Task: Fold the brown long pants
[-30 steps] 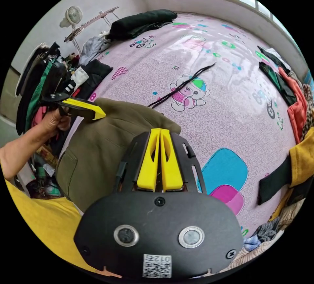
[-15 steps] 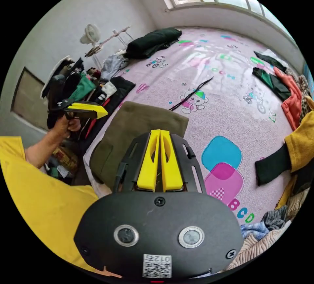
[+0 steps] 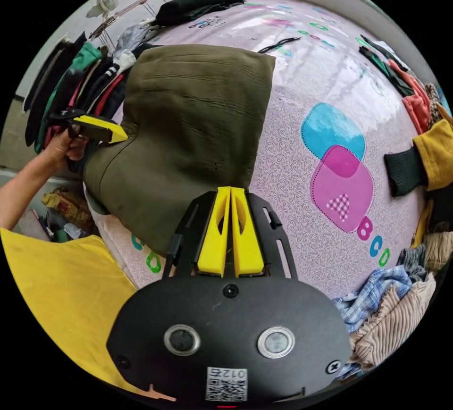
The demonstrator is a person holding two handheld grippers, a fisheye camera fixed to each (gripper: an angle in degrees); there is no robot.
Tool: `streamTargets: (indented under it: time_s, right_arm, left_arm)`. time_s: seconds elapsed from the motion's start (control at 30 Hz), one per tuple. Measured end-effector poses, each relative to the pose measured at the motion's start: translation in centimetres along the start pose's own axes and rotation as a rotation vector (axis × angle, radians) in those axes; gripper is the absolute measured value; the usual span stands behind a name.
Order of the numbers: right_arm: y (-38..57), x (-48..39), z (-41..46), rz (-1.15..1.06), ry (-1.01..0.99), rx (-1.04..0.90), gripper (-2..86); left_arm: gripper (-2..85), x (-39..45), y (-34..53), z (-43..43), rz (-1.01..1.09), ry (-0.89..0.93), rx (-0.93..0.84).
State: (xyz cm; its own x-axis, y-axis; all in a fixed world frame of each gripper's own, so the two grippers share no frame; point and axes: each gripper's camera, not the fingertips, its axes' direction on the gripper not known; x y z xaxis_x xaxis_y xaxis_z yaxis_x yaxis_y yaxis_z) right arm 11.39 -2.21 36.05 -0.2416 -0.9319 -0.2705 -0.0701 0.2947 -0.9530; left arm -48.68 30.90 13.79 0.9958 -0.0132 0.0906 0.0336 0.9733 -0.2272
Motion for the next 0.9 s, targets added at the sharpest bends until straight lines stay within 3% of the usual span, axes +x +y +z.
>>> streamTargets:
  time_s: [0.17,0.3,0.4,0.5,0.6,0.77,0.9]
  right_arm:
    - [3.1,-3.3,-5.6,-0.078,0.0,0.142,0.6]
    - [6.2,-7.2,-6.3,-0.184,0.083,0.158,0.6]
    - [6.2,-8.1,-4.0,-0.221,0.13,0.079,0.6]
    - [5.6,-7.9,-1.4,-0.241,0.14,0.024,0.6]
    - [4.6,-7.7,0.5,-0.236,0.12,-0.012,0.6]
    - [4.0,-7.8,1.1,-0.251,0.112,-0.004,0.7]
    - [3.7,-7.6,0.8,-0.199,0.086,0.008,0.8]
  left_arm:
    - [0.3,7.9,5.6,-4.2,0.174,-0.121,0.091]
    - [0.2,11.9,8.5,-2.0,0.296,-0.347,0.016]
    - [0.1,10.1,7.2,0.1,0.225,-0.398,-0.058]
    - [0.0,5.2,6.1,-0.2,0.03,-0.184,-0.069]
    - [-0.1,1.8,6.0,-0.1,-0.028,-0.041,-0.072]
    - [-0.1,-0.1,5.1,0.2,-0.037,0.036,-0.087]
    - [0.0,2.3,4.9,-1.1,0.029,-0.029,-0.109]
